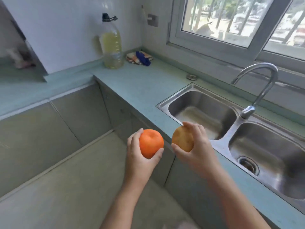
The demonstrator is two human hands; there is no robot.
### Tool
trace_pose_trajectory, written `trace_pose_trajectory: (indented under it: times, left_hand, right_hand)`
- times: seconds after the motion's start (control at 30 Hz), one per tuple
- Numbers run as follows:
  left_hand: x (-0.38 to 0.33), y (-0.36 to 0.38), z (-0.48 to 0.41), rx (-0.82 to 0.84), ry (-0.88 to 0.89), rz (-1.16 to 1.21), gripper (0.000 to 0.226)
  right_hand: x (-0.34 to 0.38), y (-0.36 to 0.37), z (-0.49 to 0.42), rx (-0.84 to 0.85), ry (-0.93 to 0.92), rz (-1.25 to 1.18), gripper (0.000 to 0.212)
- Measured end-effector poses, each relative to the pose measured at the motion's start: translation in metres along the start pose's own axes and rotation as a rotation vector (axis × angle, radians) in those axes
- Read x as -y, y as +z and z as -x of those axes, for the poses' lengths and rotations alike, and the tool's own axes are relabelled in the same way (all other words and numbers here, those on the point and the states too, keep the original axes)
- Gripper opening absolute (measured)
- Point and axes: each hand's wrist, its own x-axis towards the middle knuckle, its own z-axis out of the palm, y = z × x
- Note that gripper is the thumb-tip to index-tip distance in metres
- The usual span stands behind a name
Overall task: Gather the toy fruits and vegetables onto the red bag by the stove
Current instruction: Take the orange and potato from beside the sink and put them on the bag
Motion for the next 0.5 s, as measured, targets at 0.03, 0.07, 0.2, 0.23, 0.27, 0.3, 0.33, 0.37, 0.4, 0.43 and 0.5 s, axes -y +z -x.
trace_pose_trajectory:
  times: [0.03, 0.07, 0.2, 0.23, 0.27, 0.3, 0.33, 0.37, 0.4, 0.43, 0.5]
  left_hand:
    - [0.004, -0.009, 0.001, -0.035, -0.005, -0.005, 0.076]
    - [0.007, -0.018, 0.002, -0.071, -0.012, -0.009, 0.076]
    - [0.024, -0.053, 0.005, -0.221, -0.046, -0.029, 0.077]
    - [0.029, -0.063, 0.005, -0.261, -0.055, -0.039, 0.077]
    - [0.033, -0.072, 0.004, -0.303, -0.066, -0.054, 0.077]
    - [0.038, -0.082, 0.004, -0.346, -0.078, -0.071, 0.077]
    - [0.043, -0.092, 0.002, -0.391, -0.091, -0.088, 0.077]
    - [0.047, -0.102, 0.000, -0.435, -0.105, -0.103, 0.077]
    - [0.052, -0.113, -0.002, -0.476, -0.119, -0.120, 0.078]
    - [0.057, -0.123, -0.006, -0.514, -0.134, -0.140, 0.078]
    - [0.067, -0.142, -0.013, -0.578, -0.162, -0.178, 0.078]
  right_hand:
    - [0.006, 0.009, -0.003, 0.030, -0.024, -0.007, 0.064]
    - [0.011, 0.018, -0.005, 0.062, -0.049, -0.012, 0.064]
    - [0.035, 0.058, -0.020, 0.195, -0.129, -0.022, 0.064]
    - [0.041, 0.069, -0.024, 0.223, -0.150, -0.027, 0.064]
    - [0.047, 0.081, -0.028, 0.252, -0.174, -0.036, 0.064]
    - [0.054, 0.093, -0.032, 0.282, -0.199, -0.050, 0.064]
    - [0.061, 0.105, -0.036, 0.316, -0.224, -0.065, 0.064]
    - [0.068, 0.117, -0.041, 0.348, -0.250, -0.081, 0.064]
    - [0.075, 0.130, -0.046, 0.378, -0.278, -0.096, 0.064]
    - [0.083, 0.143, -0.052, 0.407, -0.305, -0.112, 0.064]
    - [0.100, 0.168, -0.064, 0.463, -0.346, -0.144, 0.064]
